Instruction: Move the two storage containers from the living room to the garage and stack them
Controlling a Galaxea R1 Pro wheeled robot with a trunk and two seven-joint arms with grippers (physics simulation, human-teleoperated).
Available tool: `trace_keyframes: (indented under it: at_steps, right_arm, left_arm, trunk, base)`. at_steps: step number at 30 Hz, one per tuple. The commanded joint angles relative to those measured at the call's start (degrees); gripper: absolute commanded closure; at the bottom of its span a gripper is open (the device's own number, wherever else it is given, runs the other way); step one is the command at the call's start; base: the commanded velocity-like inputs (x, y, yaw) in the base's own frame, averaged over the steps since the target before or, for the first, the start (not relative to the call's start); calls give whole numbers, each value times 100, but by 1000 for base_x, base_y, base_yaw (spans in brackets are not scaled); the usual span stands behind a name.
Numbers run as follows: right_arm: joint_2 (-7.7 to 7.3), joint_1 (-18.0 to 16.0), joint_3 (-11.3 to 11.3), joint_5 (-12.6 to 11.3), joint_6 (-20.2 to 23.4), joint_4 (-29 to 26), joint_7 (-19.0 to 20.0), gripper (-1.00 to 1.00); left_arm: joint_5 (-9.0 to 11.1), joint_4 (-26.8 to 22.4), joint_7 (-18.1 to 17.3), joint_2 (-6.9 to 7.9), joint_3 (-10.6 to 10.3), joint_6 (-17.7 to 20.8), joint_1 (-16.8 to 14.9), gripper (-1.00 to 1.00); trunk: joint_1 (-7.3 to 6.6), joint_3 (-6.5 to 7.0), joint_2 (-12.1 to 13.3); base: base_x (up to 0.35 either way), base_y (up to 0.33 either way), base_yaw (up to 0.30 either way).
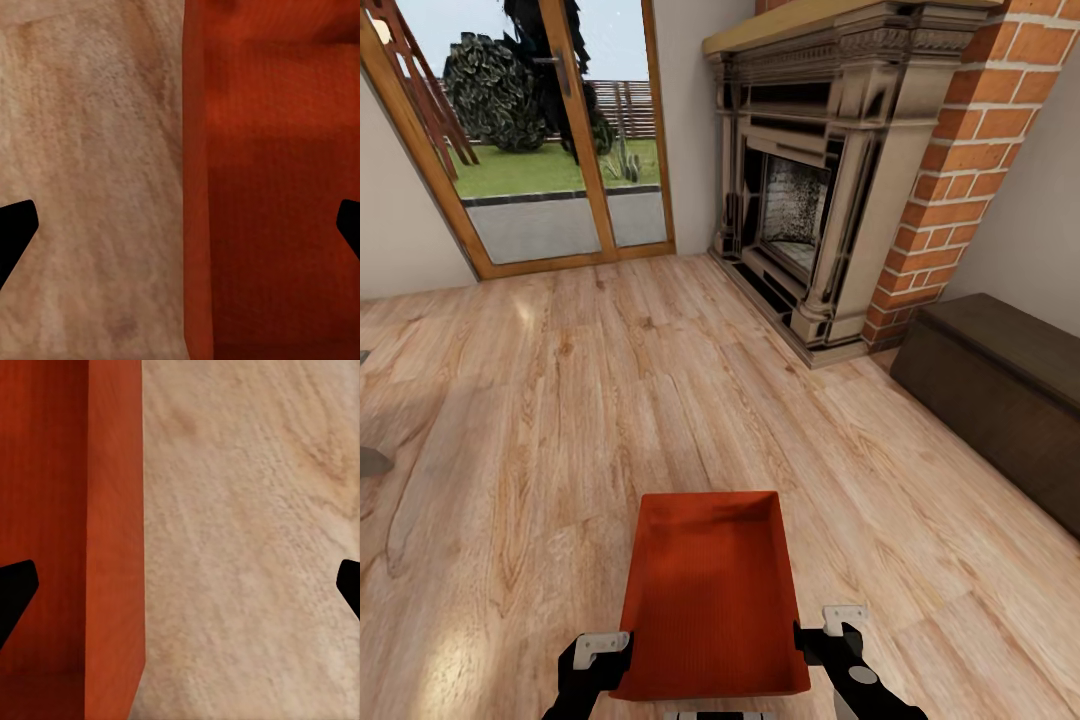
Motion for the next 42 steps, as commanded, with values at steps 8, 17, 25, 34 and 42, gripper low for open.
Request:
trace_keyframes:
  at_steps: [8, 17, 25, 34, 42]
  right_arm:
    - [1, -3, 16, 6, -15, 5, -29, -100]
    - [1, -3, 16, 6, -15, 5, -29, -100]
    - [-1, -3, 16, 6, -15, 5, -29, -100]
    - [0, -3, 16, 6, -15, 5, -29, -100]
    - [-1, -3, 16, 6, -16, 5, -29, -100]
  left_arm:
    - [2, 7, -8, -3, 17, -17, -2, -100]
    - [2, 9, -8, -3, 17, -17, -2, -100]
    - [2, 9, -8, -3, 17, -17, -2, -100]
    - [2, 15, -8, -3, 17, -17, -2, -100]
    - [2, 27, -8, -1, 22, -17, -2, -100]
  trunk:
    - [-1, -4, -1]
    - [-1, -4, -1]
    - [-1, -4, -1]
    - [-1, -4, -1]
    - [-1, -4, -1]
  base:
    - [0, 0, 0]
    - [0, 0, 0]
    - [0, 0, 0]
    - [0, 0, 0]
    - [0, 0, 0]
